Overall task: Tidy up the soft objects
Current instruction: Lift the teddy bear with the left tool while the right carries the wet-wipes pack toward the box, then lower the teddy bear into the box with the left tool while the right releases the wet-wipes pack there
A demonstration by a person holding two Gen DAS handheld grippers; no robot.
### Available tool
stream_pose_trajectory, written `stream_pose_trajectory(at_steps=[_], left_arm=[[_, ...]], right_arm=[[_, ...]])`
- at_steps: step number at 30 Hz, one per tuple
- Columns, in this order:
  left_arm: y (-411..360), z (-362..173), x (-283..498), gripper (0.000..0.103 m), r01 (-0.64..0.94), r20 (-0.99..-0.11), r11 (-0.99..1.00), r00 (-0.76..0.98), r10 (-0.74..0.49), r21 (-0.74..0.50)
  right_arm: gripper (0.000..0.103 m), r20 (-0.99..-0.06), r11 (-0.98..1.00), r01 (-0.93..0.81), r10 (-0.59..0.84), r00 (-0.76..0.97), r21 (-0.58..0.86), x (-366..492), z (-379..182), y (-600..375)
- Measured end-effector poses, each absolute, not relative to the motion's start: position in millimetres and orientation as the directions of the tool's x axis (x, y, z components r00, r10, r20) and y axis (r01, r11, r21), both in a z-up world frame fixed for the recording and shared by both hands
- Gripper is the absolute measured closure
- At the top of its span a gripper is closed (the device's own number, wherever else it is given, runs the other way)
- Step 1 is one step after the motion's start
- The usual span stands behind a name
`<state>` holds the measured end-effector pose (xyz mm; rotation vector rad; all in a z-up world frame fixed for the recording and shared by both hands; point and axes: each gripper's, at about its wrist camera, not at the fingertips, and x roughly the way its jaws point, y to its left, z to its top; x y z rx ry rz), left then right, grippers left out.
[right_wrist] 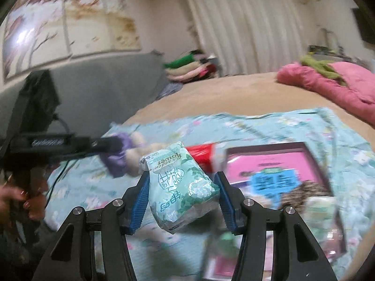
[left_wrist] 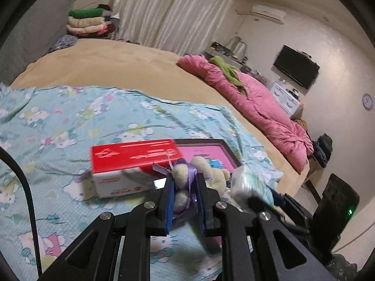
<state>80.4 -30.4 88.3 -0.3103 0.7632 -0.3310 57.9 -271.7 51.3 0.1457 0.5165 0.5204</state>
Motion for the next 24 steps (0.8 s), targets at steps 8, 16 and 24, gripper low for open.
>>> stream_pose_trajectory(at_steps=[8,16,24], left_arm=[[-88.9,94.5,94.3,0.086,0.260,-0.628,0.897,0.643,-0.437,-0.358],[-145.4,74.3,117.5,0.085,0.305,-0.690,0.903,0.584,-0.428,-0.302],[-186.0,47.6,123.5,0.085,0.345,-0.750,0.917,0.549,-0.370,-0.200]], right_arm=[[0.047,-0.408,0.908,-0.239,0.374,0.833,0.345,61.1,52.9,-354.4],[0.047,-0.486,0.949,-0.138,0.267,0.832,0.284,66.9,41.8,-370.5],[0.047,-0.516,0.961,-0.098,0.223,0.827,0.258,71.1,29.3,-375.4]])
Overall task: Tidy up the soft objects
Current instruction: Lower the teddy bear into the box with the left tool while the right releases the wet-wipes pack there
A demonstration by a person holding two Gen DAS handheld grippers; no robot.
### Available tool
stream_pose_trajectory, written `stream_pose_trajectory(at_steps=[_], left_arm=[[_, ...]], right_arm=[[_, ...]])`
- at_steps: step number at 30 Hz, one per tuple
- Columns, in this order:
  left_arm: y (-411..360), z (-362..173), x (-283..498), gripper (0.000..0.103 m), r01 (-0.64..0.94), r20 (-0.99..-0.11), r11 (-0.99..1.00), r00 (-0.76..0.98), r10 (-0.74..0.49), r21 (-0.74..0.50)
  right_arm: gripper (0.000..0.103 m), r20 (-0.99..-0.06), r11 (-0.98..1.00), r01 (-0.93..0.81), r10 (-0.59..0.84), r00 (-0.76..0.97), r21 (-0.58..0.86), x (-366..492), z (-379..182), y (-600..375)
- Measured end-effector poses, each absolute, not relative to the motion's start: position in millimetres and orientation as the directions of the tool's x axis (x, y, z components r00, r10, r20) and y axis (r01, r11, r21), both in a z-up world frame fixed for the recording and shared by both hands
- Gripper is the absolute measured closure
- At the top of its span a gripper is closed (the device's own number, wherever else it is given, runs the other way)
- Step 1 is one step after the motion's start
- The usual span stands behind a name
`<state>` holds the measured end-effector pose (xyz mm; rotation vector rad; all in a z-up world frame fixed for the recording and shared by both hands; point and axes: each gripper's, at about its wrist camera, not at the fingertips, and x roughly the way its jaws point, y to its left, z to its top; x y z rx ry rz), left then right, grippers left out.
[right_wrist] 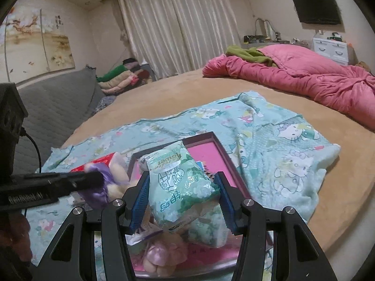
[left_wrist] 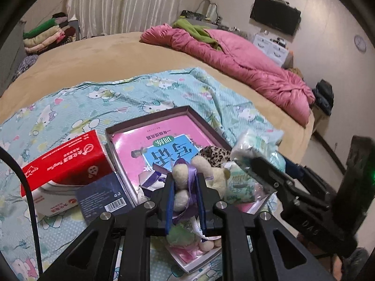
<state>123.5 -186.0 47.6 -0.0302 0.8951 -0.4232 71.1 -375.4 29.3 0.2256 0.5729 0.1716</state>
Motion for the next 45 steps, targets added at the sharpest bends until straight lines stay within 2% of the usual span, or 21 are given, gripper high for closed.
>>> stream_pose_trajectory(at_steps=[12,27,45], left_arm=[[-189.7,34.6,139.4,0.085,0.326,-0.776,0.932,0.541,-0.323,-0.160],[-183.0,19.6,157.8,0.084,0.274,-0.792,0.954,0.553,-0.260,-0.122],[-188.6,4.1,186.5,0.083,0.264,-0.816,0.956,0.519,-0.253,-0.128]], right_arm=[[0.047,-0.565,0.971,-0.088,0.203,0.800,0.224,85.6,15.2,-366.0],[0.047,-0.620,0.990,-0.101,0.139,0.772,0.097,106.4,-6.7,-343.5],[0.044,-0.642,0.990,-0.097,0.142,0.754,0.105,116.0,-23.3,-348.5]])
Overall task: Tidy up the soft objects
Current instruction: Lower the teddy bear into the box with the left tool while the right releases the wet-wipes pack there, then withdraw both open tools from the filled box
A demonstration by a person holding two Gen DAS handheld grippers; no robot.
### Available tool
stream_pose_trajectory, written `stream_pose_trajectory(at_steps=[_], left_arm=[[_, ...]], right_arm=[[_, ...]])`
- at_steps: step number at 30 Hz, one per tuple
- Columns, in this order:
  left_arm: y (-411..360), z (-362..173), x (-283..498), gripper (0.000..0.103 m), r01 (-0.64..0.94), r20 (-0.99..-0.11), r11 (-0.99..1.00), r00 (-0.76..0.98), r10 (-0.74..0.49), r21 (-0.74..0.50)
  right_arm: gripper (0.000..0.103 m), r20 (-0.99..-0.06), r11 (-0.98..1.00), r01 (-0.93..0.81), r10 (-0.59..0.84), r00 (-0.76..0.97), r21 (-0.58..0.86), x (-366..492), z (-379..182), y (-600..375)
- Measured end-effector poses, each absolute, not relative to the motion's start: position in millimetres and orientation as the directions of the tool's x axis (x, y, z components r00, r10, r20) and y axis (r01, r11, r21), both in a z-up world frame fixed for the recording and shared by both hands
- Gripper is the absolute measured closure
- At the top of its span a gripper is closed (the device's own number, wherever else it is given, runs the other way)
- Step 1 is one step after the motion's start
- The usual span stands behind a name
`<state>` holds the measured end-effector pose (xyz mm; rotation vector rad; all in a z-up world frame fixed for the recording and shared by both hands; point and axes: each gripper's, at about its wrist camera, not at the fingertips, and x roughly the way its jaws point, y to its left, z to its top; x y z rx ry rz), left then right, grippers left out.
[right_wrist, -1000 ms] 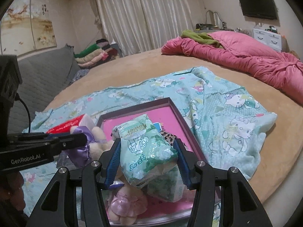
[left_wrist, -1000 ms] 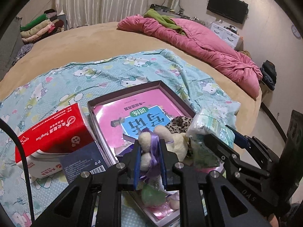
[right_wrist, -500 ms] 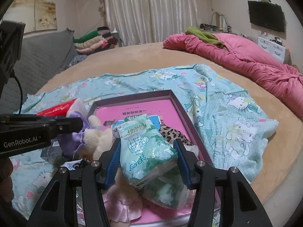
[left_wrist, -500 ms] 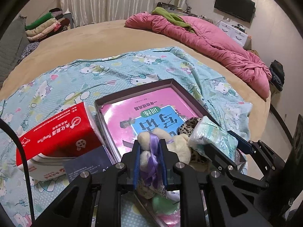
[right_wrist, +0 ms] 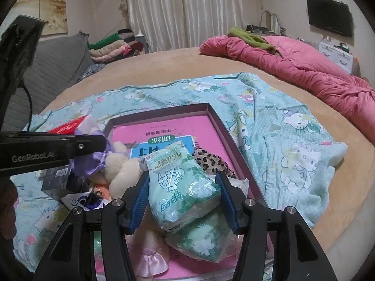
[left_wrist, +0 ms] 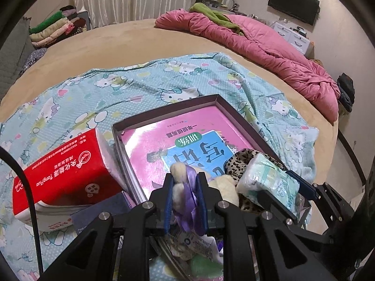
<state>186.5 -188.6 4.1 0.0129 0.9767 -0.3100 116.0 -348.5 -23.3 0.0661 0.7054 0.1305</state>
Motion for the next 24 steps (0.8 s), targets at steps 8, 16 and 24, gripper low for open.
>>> stream_pose_trajectory(at_steps=[8,16,24], left_arm=[[-182.5,3.3,188.3,0.077,0.251,-0.814,0.951,0.505,-0.286,-0.178],[-172.2,6.5,183.4,0.047,0.241,-0.807,0.945,0.498,-0.317,-0.223],[-168.4,24.5,161.4,0.037,0.269,-0.779,0.942,0.540,-0.319,-0.199]], right_arm=[[0.037,-0.620,0.984,-0.088,0.168,0.766,0.157,112.4,-19.3,-356.5],[0.029,-0.580,0.983,-0.055,0.148,0.801,0.175,98.5,-6.0,-366.2],[0.026,-0.577,0.971,0.041,0.106,0.810,0.236,80.9,10.0,-375.6]])
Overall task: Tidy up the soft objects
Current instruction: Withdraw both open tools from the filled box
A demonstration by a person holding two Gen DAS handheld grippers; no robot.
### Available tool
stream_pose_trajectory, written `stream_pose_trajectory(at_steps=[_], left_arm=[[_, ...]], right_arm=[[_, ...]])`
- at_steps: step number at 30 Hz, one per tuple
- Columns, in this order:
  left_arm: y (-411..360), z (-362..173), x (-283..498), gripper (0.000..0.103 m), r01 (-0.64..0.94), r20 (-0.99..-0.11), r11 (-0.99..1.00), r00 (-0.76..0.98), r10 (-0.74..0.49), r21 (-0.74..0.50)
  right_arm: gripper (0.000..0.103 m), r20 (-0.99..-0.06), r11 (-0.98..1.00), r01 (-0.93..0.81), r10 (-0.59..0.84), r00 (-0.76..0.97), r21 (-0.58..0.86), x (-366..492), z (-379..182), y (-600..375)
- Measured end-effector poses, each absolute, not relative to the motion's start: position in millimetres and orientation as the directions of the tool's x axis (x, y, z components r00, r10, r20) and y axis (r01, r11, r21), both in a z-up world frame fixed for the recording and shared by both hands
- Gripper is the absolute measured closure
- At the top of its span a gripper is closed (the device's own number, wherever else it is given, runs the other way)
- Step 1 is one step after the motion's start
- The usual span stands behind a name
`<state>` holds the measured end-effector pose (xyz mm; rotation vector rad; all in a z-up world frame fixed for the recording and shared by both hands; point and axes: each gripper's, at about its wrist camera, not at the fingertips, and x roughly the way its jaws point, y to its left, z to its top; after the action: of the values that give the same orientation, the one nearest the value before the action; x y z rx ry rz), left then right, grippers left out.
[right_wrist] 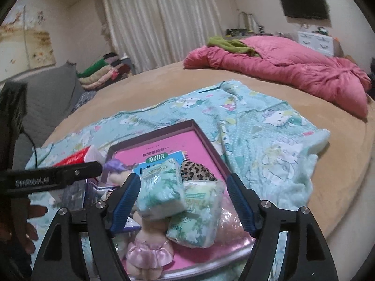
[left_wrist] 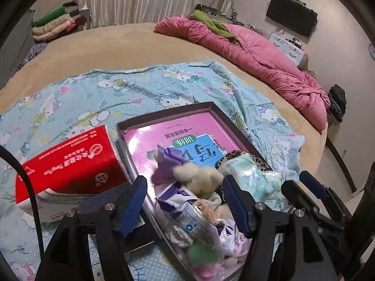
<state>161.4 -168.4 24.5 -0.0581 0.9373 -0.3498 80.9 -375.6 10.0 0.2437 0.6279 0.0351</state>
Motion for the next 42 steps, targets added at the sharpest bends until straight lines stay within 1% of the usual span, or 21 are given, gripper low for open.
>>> stream_pose_trajectory(at_steps=[4,7,9,11,13,16,18,21,25,30,34,42], left_arm=[[-163.9,33.1,148.3,0.032,0.270,-0.768,0.944,0.557,-0.315,-0.191],[-160.9,41.3,134.8,0.030,0.273,-0.763,0.948,0.574,-0.296,-0.162],[-158.5,45.2,127.4,0.028,0.270,-0.762,0.951,0.582,-0.286,-0.151],[-154.7,49.9,119.4,0.021,0.264,-0.762,0.954,0.587,-0.274,-0.140],[-150.8,53.6,112.7,0.018,0.257,-0.764,0.957,0.588,-0.268,-0.138],[-142.5,60.6,98.2,0.018,0.237,-0.759,0.962,0.600,-0.252,-0.131],[-137.5,62.8,89.2,0.018,0.221,-0.760,0.967,0.604,-0.240,-0.129],[-132.9,63.9,76.0,0.017,0.211,-0.763,0.969,0.605,-0.230,-0.126],[-123.9,61.8,59.4,0.017,0.176,-0.776,0.978,0.598,-0.199,-0.115],[-113.3,57.3,46.0,0.017,0.130,-0.794,0.986,0.587,-0.158,-0.101],[-112.8,55.0,37.6,0.017,0.115,-0.800,0.989,0.582,-0.144,-0.094],[-115.8,51.9,23.9,0.017,0.114,-0.810,0.990,0.571,-0.133,-0.082]], right_arm=[[0.025,-0.579,0.961,0.083,0.089,0.810,0.263,73.2,18.4,-376.0],[0.021,-0.571,0.945,0.106,0.095,0.815,0.309,67.8,28.1,-376.2],[0.021,-0.570,0.932,0.116,0.107,0.815,0.342,62.5,36.2,-374.0],[0.021,-0.563,0.920,0.112,0.130,0.816,0.375,54.9,46.0,-368.8],[0.021,-0.566,0.923,0.116,0.122,0.815,0.367,48.5,53.6,-362.7],[0.020,-0.577,0.929,0.122,0.112,0.809,0.351,35.0,63.4,-350.9],[0.017,-0.599,0.926,0.123,0.125,0.791,0.356,26.3,65.6,-343.9],[0.017,-0.621,0.929,0.119,0.136,0.772,0.351,16.2,66.0,-335.5],[0.017,-0.649,0.950,0.115,0.108,0.753,0.292,4.2,64.9,-323.6],[0.017,-0.685,0.969,0.106,0.078,0.724,0.222,-6.1,53.0,-315.2],[0.017,-0.713,0.974,0.096,0.083,0.696,0.207,-9.7,40.7,-312.9],[0.016,-0.718,0.980,0.083,0.074,0.692,0.181,-17.5,37.7,-308.9]])
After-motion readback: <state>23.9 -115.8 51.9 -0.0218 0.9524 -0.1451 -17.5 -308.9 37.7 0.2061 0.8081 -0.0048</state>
